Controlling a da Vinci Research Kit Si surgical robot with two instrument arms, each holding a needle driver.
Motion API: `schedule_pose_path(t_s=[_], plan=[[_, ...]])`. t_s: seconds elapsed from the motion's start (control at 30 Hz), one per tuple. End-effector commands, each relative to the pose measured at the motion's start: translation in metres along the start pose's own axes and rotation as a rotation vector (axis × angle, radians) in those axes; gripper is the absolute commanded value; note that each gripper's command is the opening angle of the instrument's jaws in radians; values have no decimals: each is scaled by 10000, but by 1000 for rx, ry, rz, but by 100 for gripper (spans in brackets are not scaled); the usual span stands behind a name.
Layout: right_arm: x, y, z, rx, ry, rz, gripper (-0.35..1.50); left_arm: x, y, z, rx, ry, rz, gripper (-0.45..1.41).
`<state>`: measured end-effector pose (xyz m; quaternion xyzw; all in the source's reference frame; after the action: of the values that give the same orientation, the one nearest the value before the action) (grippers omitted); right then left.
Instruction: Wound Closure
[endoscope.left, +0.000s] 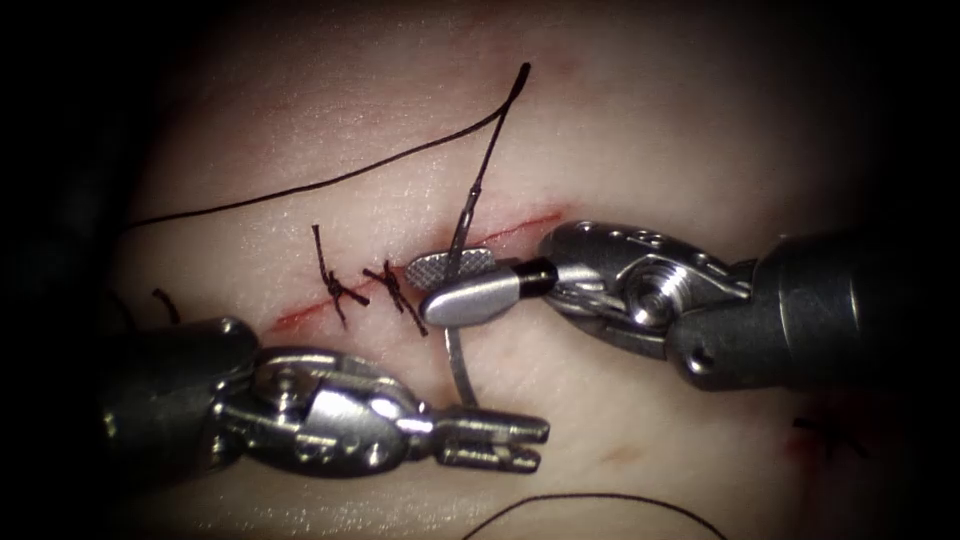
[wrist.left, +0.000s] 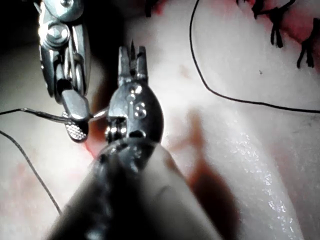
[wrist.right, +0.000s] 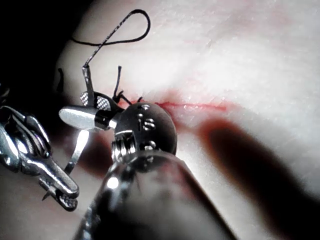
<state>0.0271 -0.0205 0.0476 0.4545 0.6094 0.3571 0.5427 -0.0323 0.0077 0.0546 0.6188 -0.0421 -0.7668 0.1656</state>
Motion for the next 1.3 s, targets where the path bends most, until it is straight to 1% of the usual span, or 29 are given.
schedule_pose_path(t_s=[0.03,0.3,0.33,0.37,0.4,0.43,0.5,0.57,0.6,0.63,0.67,0.73,0.8,0.83,0.87,0.9,0.93,0.97,1.07,1.1,1.13,1.17,1.2,1.27,1.3], plan=[[-6,2,5,4,0,-1,-35,-4,-1,6,1,0,1,-45],[-5,7,1,-31,20,2,-35,-3,0,5,1,-2,1,-45],[-4,8,0,-37,22,9,-35,-3,0,5,4,-13,-17,-1],[-3,12,-4,-51,25,-30,-35,-2,0,5,22,-34,-71,54],[-3,12,-4,-51,25,-30,-35,-2,0,5,22,-34,-71,54],[-2,14,-6,-55,26,-53,-35,-1,1,5,39,-43,-106,73],[1,22,-13,-61,27,-133,-35,3,3,3,89,-73,-136,96],[3,27,-16,-61,30,-174,-35,7,5,3,106,-95,-151,111],[6,31,-18,-68,5,-231,-35,11,7,2,116,-127,-169,125],[6,31,-18,-68,5,-231,-35,11,7,2,116,-127,-169,125],[7,33,-19,-71,-6,-265,-35,13,8,2,124,-142,-178,126],[11,36,-21,-80,-28,-374,-35,17,11,-1,147,-167,-197,130],[15,39,-23,-81,-58,-477,-35,20,14,-4,172,-175,-220,128],[20,41,-24,-84,-76,-579,-35,21,17,-10,197,-181,-249,113],[20,41,-24,-84,-76,-579,-35,21,17,-10,197,-181,-249,113],[23,44,-24,-91,-80,-683,-35,19,20,-16,230,-185,-300,63],[23,44,-24,-91,-80,-683,-35,19,20,-16,230,-185,-300,63],[25,45,-23,-100,-86,-753,-35,18,21,-19,248,-184,-331,37],[27,51,-20,-108,-100,-877,-35,13,24,-25,293,-180,-385,12],[27,52,-18,-113,-106,-912,-35,11,25,-27,303,-188,-392,7],[29,56,-14,-114,-130,-971,-35,6,25,-30,335,-228,-399,-11],[29,56,-14,-114,-130,-971,-35,6,25,-30,335,-228,-399,-11],[30,58,-13,-115,-139,-994,-35,4,25,-31,351,-243,-403,-20],[33,62,-8,-120,-153,-1022,-35,-3,24,-32,366,-271,-423,-26],[34,64,-5,-121,-164,-1050,-35,-6,23,-31,372,-283,-427,-26]])
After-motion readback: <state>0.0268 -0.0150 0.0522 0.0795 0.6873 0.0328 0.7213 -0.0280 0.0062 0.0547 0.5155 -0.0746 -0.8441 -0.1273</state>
